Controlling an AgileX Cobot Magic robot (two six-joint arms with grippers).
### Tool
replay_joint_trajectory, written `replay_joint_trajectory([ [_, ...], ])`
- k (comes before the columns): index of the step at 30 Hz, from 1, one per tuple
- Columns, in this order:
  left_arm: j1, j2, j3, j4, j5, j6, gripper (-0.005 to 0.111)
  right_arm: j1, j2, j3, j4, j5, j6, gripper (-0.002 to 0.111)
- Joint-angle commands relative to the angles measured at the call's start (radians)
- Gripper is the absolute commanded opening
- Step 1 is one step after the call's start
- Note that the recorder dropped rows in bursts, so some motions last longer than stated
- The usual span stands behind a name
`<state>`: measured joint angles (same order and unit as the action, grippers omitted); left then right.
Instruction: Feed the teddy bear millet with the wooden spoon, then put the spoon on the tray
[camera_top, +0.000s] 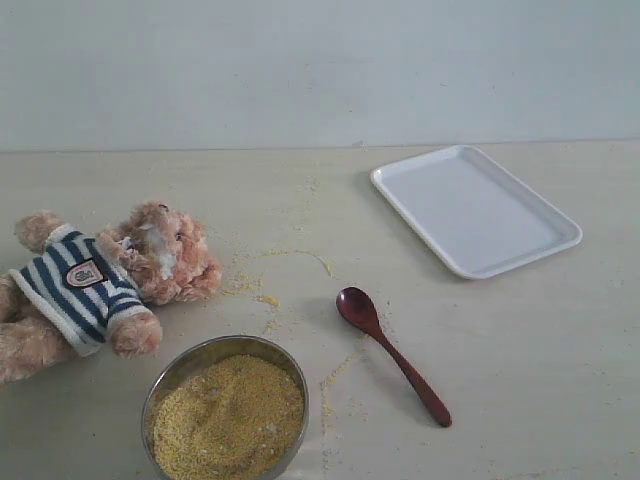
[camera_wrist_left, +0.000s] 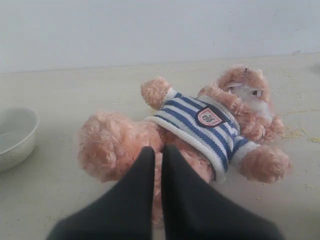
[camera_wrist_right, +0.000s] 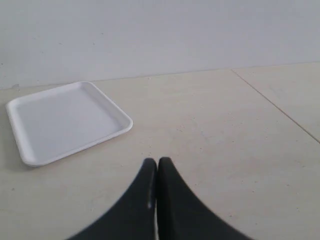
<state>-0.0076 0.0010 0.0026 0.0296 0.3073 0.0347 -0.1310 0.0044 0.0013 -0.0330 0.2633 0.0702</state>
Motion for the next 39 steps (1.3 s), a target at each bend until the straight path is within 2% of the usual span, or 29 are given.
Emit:
replay_joint_trajectory([
  [1, -0.003, -0.001, -0.003, -0.005, -0.015, -0.003, 0.005, 0.001, -0.004, -0.001, -0.002, -0.008, -0.002, 0.0],
  [8, -0.003, -0.001, -0.003, -0.001, -0.015, 0.006, 0.005, 0.001, -0.004, -0.001, -0.002, -0.008, -0.002, 0.0],
  [15, -0.003, -0.001, -0.003, 0.039, -0.029, 0.139, 0.005, 0.001, -0.004, -0.001, -0.002, -0.008, -0.002, 0.0],
  [16, -0.003, -0.001, -0.003, 0.031, -0.059, 0.133, 0.005, 0.001, -0.004, -0.001, -0.002, -0.008, -0.002, 0.0],
  [18, -0.003, -0.001, -0.003, -0.076, -0.155, 0.068, 0.005, 0.001, -0.004, -0.001, -0.002, -0.008, -0.002, 0.0],
  [21, -0.003, -0.001, -0.003, -0.389, -0.253, -0.132, 0.005, 0.001, -0.004, -0.001, -0.002, -0.008, -0.002, 0.0],
  [23, -0.003, -0.001, -0.003, -0.493, -0.295, -0.185, 0.005, 0.001, -0.004, -0.001, -0.002, -0.008, -0.002, 0.0],
  [28, -0.003, -0.001, -0.003, -0.509, -0.426, -0.185, 0.005, 0.001, -0.004, -0.001, -0.002, -0.008, -0.002, 0.0],
  [30, -0.003, -0.001, -0.003, -0.511, -0.429, -0.196, 0.005, 0.001, -0.004, -0.001, -0.002, -0.008, -0.002, 0.0],
  [34, -0.003, -0.001, -0.029, -0.527, -0.523, -0.352, 0.005, 0.001, -0.004, -0.001, -0.002, -0.008, -0.002, 0.0],
  [36, -0.003, -0.001, -0.065, -0.527, -0.662, -0.391, 0.005, 0.001, -0.004, -0.001, -0.002, -0.008, -0.002, 0.0],
  [39, -0.003, -0.001, -0.144, -0.484, -0.944, -0.394, 0.005, 0.001, -0.004, -0.001, -0.002, -0.008, -0.002, 0.0],
])
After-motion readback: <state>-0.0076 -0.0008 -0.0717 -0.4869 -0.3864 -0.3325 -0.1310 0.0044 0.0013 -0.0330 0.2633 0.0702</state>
